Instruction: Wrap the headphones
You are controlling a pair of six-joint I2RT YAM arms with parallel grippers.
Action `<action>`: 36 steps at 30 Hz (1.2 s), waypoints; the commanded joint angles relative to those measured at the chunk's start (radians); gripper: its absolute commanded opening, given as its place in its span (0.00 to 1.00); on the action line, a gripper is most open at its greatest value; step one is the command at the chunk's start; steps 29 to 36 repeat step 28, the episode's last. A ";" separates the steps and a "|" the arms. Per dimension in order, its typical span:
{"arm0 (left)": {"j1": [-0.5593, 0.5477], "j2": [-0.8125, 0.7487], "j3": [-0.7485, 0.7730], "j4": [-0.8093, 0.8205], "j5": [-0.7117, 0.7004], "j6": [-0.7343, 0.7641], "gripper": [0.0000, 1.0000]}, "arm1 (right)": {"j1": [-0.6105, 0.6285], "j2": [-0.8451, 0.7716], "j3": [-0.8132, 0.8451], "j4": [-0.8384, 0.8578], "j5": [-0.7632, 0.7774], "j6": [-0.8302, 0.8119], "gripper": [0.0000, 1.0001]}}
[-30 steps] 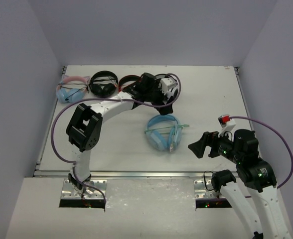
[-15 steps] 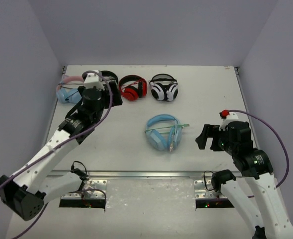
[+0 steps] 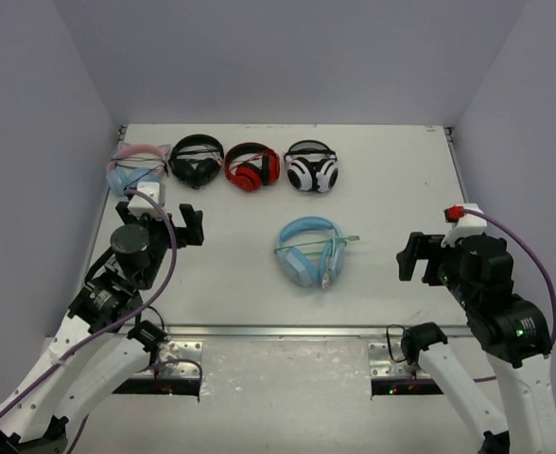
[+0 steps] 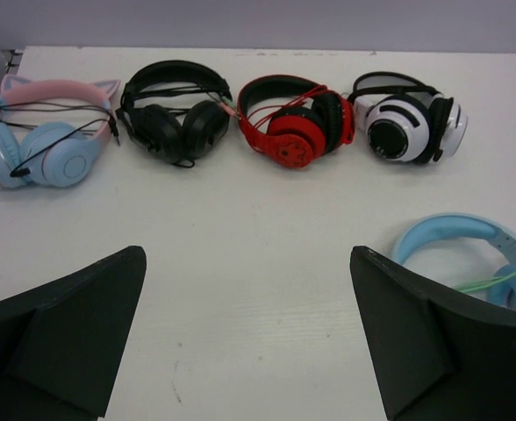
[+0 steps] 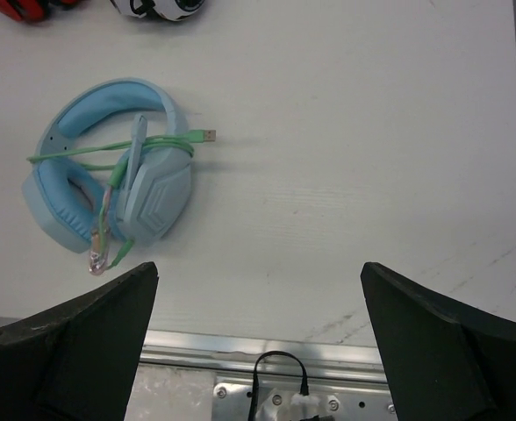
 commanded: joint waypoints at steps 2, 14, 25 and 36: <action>-0.006 -0.102 -0.064 -0.010 -0.063 0.017 1.00 | -0.002 -0.003 0.028 -0.011 0.030 -0.043 0.99; -0.006 -0.181 -0.115 0.013 0.002 0.001 1.00 | -0.002 0.011 -0.049 0.058 0.025 -0.037 0.99; -0.006 -0.181 -0.119 0.019 0.043 0.005 1.00 | -0.002 0.003 -0.056 0.080 -0.002 -0.037 0.99; -0.006 -0.176 -0.119 0.019 0.049 0.003 1.00 | -0.002 0.006 -0.069 0.083 -0.004 -0.035 0.99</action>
